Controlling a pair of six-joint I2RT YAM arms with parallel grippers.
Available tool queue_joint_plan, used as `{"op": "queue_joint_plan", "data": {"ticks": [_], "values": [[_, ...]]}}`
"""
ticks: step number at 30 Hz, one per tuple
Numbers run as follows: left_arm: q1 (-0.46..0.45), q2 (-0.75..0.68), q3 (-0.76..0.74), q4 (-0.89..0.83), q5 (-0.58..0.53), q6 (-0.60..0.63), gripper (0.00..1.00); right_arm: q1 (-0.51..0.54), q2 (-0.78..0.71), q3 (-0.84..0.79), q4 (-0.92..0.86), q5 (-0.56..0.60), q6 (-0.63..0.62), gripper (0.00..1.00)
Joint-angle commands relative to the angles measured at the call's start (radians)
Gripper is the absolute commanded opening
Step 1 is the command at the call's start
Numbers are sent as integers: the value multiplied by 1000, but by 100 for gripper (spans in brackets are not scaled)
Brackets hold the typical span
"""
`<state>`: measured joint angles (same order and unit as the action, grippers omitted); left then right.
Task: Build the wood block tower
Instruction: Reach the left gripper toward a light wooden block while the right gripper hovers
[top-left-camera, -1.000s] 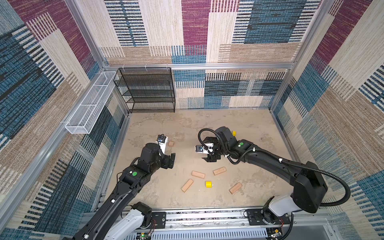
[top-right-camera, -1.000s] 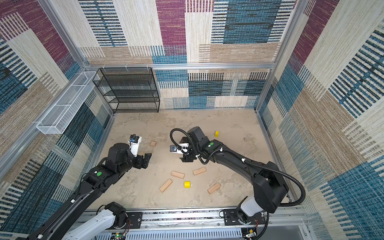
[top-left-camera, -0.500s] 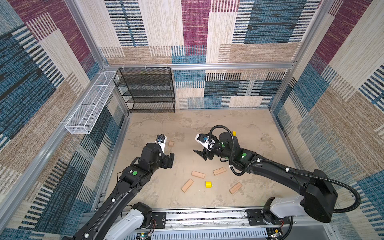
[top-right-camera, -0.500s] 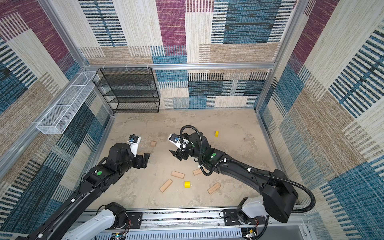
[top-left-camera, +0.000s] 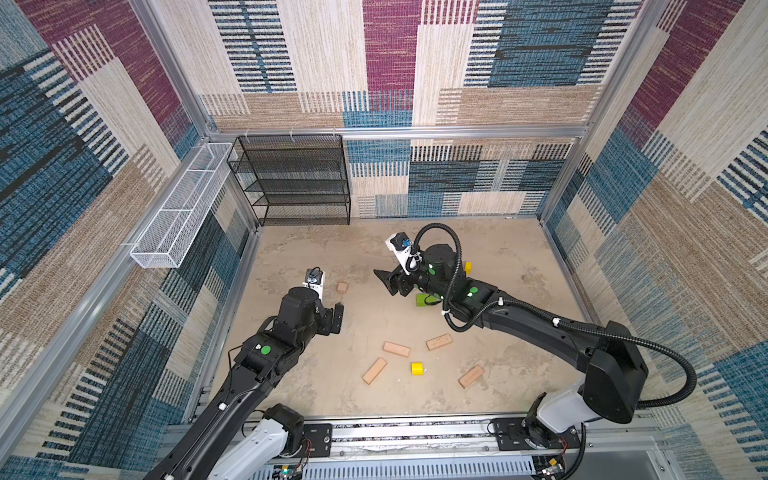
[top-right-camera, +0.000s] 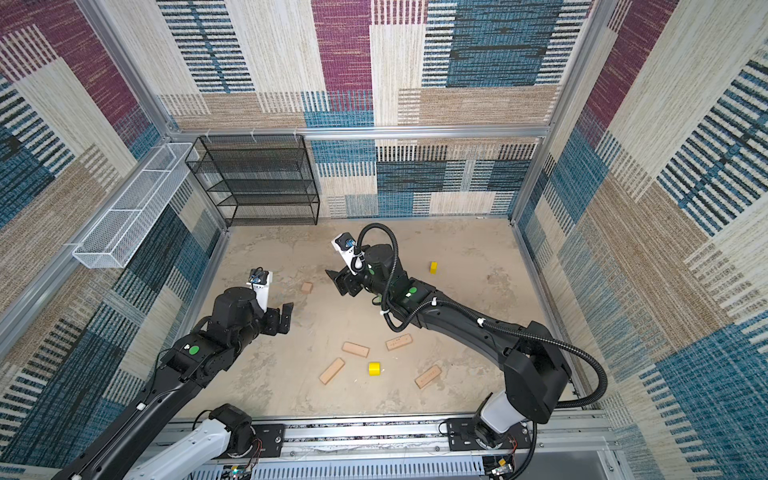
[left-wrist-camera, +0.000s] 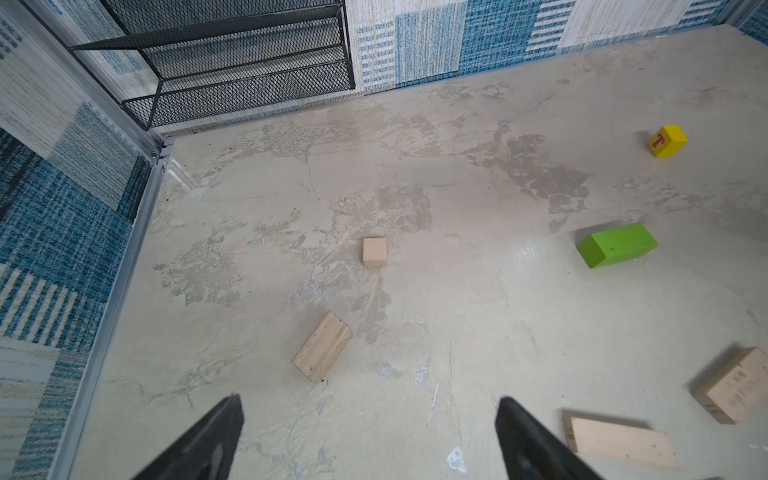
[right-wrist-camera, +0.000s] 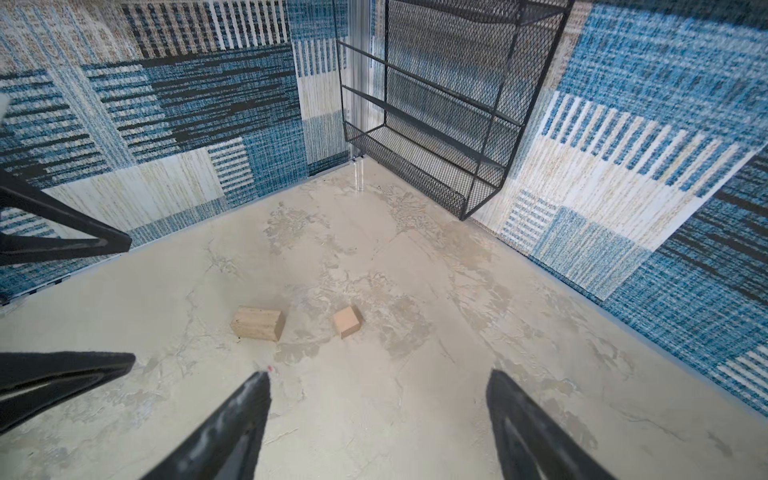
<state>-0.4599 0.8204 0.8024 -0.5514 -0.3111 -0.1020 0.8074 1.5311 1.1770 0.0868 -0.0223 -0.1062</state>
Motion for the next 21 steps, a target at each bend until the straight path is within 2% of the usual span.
{"op": "queue_joint_plan", "data": {"ticks": [1,5,10,13,16,19,21], "values": [[1,12,2,-23,-79,-8,99,1,22,5,92,20,-15,84],[3,47,-12,-16,-156,2,99,0,50,-7,149,8,-42,85],[18,140,47,-86,-226,-80,99,0,46,-51,213,-60,-18,85],[31,195,76,-114,-216,-129,99,-1,51,-37,168,-23,25,85],[49,250,111,-150,-200,-189,99,-1,70,-15,107,-1,-1,87],[73,295,139,-191,-157,-251,99,-2,78,-21,122,33,0,87],[94,316,147,-206,-130,-283,99,-5,72,-31,150,6,-19,87]]}}
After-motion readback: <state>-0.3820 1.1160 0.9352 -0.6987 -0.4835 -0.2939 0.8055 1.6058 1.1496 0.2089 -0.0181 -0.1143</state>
